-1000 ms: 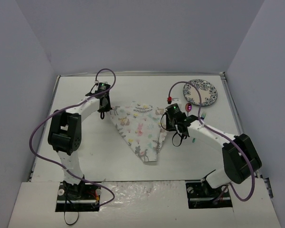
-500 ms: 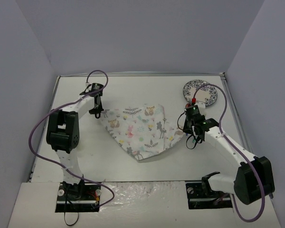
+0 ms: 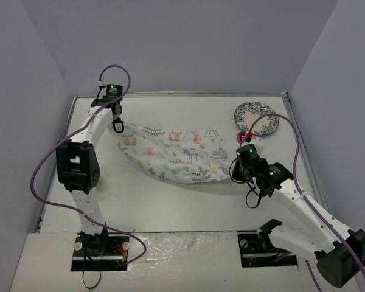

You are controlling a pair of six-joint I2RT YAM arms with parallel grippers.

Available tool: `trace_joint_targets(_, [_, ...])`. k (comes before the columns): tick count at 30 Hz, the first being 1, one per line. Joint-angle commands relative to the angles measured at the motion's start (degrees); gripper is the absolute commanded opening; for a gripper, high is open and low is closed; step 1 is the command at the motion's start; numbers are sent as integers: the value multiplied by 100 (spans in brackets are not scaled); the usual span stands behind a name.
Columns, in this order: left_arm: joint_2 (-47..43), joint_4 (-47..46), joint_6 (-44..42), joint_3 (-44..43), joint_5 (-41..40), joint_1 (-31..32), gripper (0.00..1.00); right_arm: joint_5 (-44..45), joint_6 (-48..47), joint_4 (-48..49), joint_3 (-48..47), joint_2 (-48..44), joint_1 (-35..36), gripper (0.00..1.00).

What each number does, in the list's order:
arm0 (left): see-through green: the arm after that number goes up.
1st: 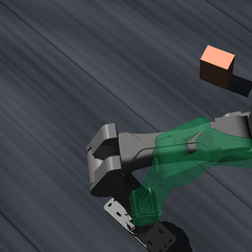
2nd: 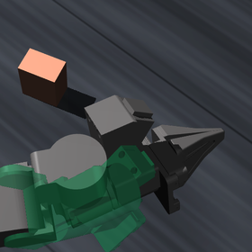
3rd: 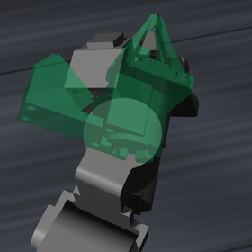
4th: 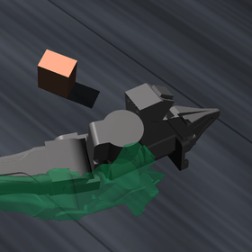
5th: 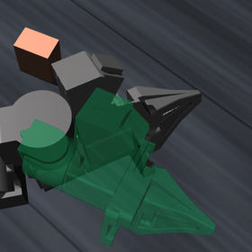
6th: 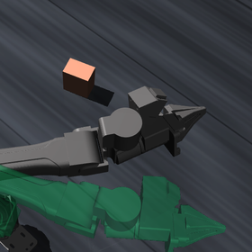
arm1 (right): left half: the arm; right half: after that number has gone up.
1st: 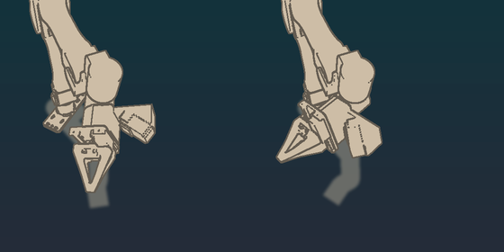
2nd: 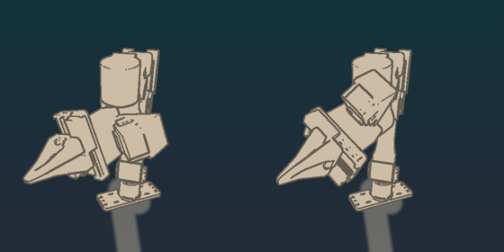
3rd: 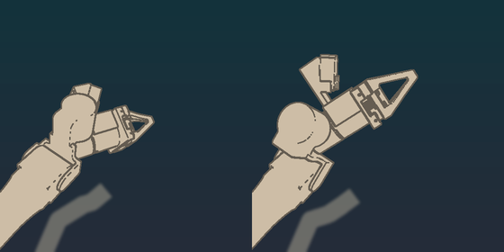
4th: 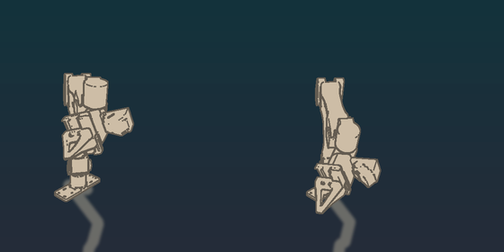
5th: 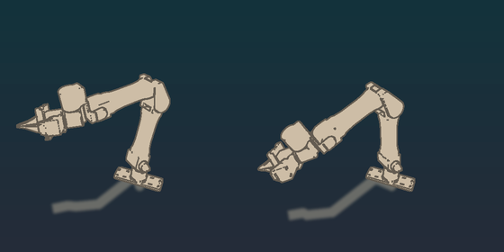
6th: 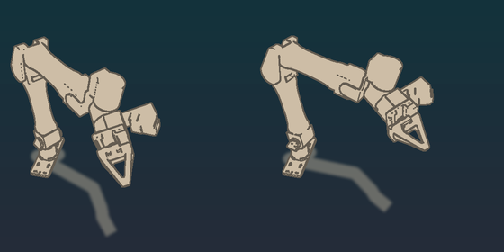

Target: Set the dinner table for one person

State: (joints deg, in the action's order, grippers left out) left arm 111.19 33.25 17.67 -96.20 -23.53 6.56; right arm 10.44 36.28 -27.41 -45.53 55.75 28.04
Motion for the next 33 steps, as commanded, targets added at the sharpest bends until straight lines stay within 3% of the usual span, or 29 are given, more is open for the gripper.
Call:
trace_joint_targets(1, [139, 146, -317, -633, -397, -120, 0, -103, 599, -133, 202, 102, 675, 0])
trace_joint_targets(3, [191, 117, -354, -662, -397, -135, 0, -184, 607, -96, 225, 235, 860, 6])
trace_joint_targets(4, [211, 43, -413, -642, -372, -143, 2, -221, 582, -84, 224, 350, 964, 18])
trace_joint_targets(6, [218, -120, -549, -645, -254, -155, 19, -152, 539, -80, 187, 486, 1077, 41])
trace_joint_targets(8, [156, -353, -711, -681, 23, -155, 31, -34, 423, 17, 35, 605, 1072, 57])
trace_joint_targets(10, [-61, -443, -671, -701, 344, -148, 43, 42, 158, 132, -230, 843, 1045, 62])
trace_joint_targets(14, [-592, -658, -291, -475, 897, -112, 63, 29, -693, 516, -953, 1762, 848, 66])
trace_joint_targets(17, [-1100, -656, -15, -31, 1182, -88, 71, -378, -1224, 961, -1360, 2393, 370, 67])
trace_joint_targets(25, [-1796, -621, 235, 1311, 1350, -69, 77, -533, -2362, 1417, -3197, 4739, -258, 71])
trace_joint_targets(33, [-1859, -688, 181, 1687, 1348, -85, 78, -990, -2970, 1763, -4307, 6133, -740, 77])
